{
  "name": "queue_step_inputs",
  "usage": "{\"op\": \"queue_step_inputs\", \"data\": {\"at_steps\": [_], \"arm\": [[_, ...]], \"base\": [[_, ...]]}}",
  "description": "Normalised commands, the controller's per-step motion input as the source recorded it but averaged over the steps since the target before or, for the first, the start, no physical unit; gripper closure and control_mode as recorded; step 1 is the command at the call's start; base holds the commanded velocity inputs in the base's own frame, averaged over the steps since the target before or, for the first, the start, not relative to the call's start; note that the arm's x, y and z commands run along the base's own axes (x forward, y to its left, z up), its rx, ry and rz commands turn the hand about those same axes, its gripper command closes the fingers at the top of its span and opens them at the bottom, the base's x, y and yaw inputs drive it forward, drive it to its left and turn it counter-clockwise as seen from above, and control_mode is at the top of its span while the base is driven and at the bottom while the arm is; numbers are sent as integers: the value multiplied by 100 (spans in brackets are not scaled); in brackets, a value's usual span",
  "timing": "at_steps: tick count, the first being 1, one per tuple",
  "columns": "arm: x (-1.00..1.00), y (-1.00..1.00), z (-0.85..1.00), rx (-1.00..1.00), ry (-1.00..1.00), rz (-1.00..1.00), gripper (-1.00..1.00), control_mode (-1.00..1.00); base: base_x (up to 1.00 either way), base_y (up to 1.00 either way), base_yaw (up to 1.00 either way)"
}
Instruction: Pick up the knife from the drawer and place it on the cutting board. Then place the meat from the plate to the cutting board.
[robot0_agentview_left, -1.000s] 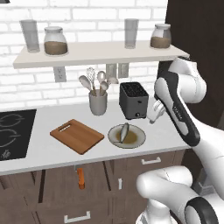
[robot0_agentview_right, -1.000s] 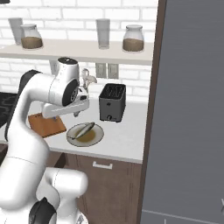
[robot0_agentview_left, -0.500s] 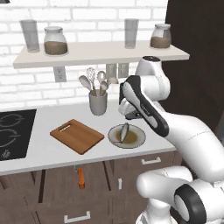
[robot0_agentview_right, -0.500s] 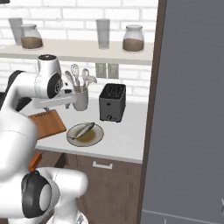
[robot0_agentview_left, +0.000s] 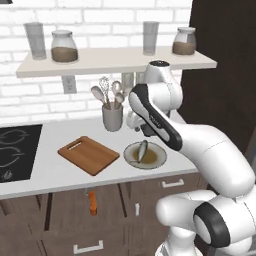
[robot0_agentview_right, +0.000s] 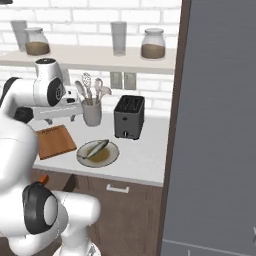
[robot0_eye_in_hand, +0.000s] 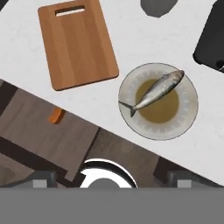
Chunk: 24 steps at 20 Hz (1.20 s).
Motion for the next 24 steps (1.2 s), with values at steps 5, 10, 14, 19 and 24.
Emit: {"op": "queue_step_inputs", "data": {"at_steps": [5,10,14,19,24], "arm": [[0,0,0,0,0,0,-100,100],[0,0,0,0,0,0,-100,100],[0,0,0,0,0,0,-100,100],[0,0,0,0,0,0,-100,100],[0,0,0,0,0,0,-100,100]], "base": [[-47,-77,55],[-32,-77,61],[-1,-17,78],[0,0,72],[4,-32,51]]}}
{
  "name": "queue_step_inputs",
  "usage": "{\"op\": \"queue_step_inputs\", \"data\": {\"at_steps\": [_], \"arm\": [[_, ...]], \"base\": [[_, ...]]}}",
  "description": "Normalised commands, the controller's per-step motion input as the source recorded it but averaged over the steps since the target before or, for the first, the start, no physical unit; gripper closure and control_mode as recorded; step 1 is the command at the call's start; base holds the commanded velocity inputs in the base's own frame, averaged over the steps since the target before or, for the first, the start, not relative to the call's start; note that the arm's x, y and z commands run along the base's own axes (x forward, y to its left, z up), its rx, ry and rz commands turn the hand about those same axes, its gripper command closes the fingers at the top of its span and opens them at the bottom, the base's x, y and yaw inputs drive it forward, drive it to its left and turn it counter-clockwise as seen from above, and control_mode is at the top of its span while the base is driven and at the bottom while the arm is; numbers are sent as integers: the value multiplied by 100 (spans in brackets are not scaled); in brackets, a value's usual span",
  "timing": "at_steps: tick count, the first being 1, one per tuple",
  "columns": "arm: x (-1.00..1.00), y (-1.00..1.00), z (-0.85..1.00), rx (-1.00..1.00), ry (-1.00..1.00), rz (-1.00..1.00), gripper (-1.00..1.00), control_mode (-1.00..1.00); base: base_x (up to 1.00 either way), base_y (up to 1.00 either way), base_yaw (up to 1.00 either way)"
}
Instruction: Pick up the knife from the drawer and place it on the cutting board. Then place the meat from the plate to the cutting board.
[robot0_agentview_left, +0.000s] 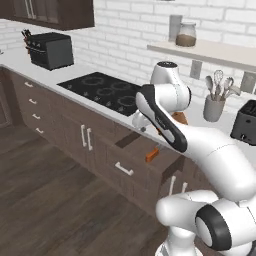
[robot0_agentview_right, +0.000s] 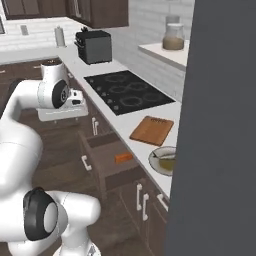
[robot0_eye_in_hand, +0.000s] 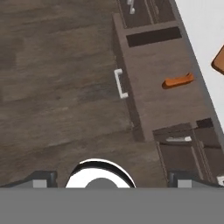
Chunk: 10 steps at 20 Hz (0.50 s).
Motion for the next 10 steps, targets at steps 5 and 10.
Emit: {"op": "queue_step_inputs", "data": {"at_steps": [5,10], "arm": [[0,0,0,0,0,0,-100,100],[0,0,0,0,0,0,-100,100]], "base": [[33,-24,25],[37,-32,28]]}}
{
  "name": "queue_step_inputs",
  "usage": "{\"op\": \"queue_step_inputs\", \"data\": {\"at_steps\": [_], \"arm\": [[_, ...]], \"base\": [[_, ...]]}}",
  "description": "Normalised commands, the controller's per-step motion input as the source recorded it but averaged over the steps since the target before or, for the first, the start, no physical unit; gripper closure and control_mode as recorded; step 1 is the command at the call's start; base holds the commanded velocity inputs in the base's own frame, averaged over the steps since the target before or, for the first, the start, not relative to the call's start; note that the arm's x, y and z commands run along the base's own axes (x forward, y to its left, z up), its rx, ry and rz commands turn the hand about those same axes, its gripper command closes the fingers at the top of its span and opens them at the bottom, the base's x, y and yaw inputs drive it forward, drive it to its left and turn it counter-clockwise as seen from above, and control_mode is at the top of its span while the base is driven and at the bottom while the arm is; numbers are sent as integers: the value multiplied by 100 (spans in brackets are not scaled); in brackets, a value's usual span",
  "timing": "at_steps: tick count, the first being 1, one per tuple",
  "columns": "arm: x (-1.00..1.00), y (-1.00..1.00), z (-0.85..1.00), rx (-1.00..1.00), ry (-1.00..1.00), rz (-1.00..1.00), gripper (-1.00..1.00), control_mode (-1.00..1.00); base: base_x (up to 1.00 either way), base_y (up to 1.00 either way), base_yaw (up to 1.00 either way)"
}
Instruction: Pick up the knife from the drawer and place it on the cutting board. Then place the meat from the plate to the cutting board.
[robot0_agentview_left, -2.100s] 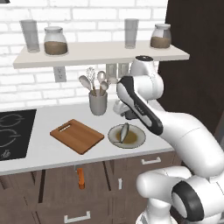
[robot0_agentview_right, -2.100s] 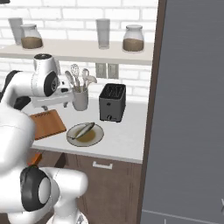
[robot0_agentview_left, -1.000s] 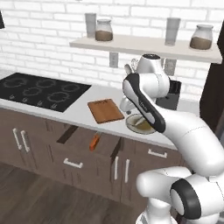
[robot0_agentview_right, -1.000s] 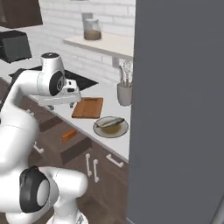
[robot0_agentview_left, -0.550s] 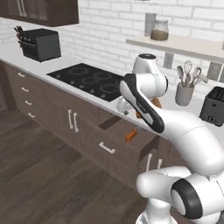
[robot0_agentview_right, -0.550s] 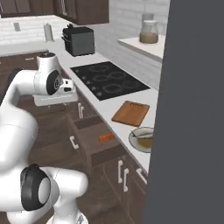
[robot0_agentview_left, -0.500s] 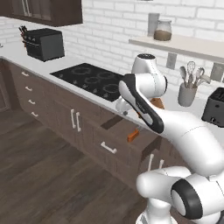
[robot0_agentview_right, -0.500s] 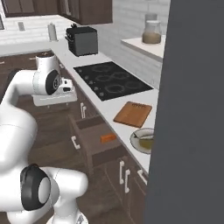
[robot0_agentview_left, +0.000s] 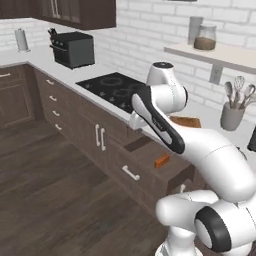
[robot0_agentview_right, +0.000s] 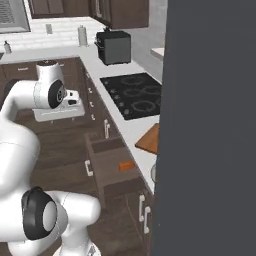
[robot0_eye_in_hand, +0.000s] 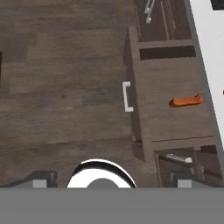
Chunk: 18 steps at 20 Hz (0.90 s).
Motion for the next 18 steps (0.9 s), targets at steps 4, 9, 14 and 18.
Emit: {"op": "queue_step_inputs", "data": {"at_steps": [4,9,14,18], "arm": [[0,0,0,0,0,0,-100,100],[0,0,0,0,0,0,-100,100],[0,0,0,0,0,0,-100,-100],[6,0,-18,1,3,-1,-100,-100]], "base": [[8,-57,43],[2,-46,25],[0,0,0],[0,0,0]]}}
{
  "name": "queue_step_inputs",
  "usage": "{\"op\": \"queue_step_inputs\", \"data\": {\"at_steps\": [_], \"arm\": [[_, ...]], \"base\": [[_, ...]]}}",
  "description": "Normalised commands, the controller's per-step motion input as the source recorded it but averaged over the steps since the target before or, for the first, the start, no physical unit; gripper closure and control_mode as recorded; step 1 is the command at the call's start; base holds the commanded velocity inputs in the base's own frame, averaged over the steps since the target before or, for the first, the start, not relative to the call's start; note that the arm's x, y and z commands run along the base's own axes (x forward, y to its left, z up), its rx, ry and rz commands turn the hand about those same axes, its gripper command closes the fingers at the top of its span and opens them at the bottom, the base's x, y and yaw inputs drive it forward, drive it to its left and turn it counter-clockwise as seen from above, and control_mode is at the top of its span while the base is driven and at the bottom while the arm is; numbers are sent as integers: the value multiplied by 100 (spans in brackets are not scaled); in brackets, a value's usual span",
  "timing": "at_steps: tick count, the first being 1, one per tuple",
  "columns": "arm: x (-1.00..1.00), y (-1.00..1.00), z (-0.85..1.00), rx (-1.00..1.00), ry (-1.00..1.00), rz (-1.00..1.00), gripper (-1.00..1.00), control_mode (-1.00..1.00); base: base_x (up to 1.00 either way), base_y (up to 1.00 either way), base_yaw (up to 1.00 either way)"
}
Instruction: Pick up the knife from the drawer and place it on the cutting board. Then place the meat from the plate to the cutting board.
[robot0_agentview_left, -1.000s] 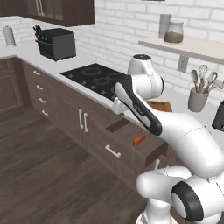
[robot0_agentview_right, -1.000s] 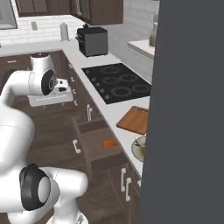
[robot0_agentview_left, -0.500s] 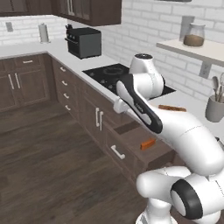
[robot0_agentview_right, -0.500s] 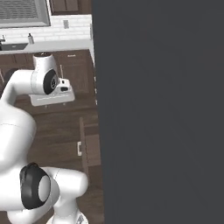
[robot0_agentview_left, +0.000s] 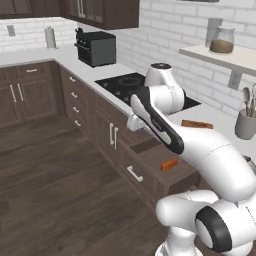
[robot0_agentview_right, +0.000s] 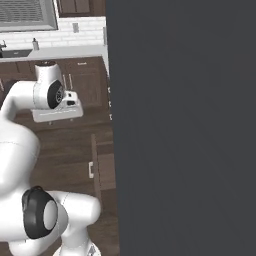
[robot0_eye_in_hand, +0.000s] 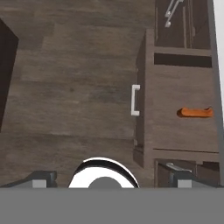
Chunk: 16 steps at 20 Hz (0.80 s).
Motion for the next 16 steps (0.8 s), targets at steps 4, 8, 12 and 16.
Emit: {"op": "queue_step_inputs", "data": {"at_steps": [4,8,12,16], "arm": [[44,-1,-87,1,19,-1,-100,-100],[43,-71,-100,7,9,-2,-100,-100],[47,-68,-100,0,15,-5,-100,-100],[47,-6,-91,-2,13,-7,-100,-100]], "base": [[0,0,0],[0,0,0],[0,0,0],[0,0,0]]}}
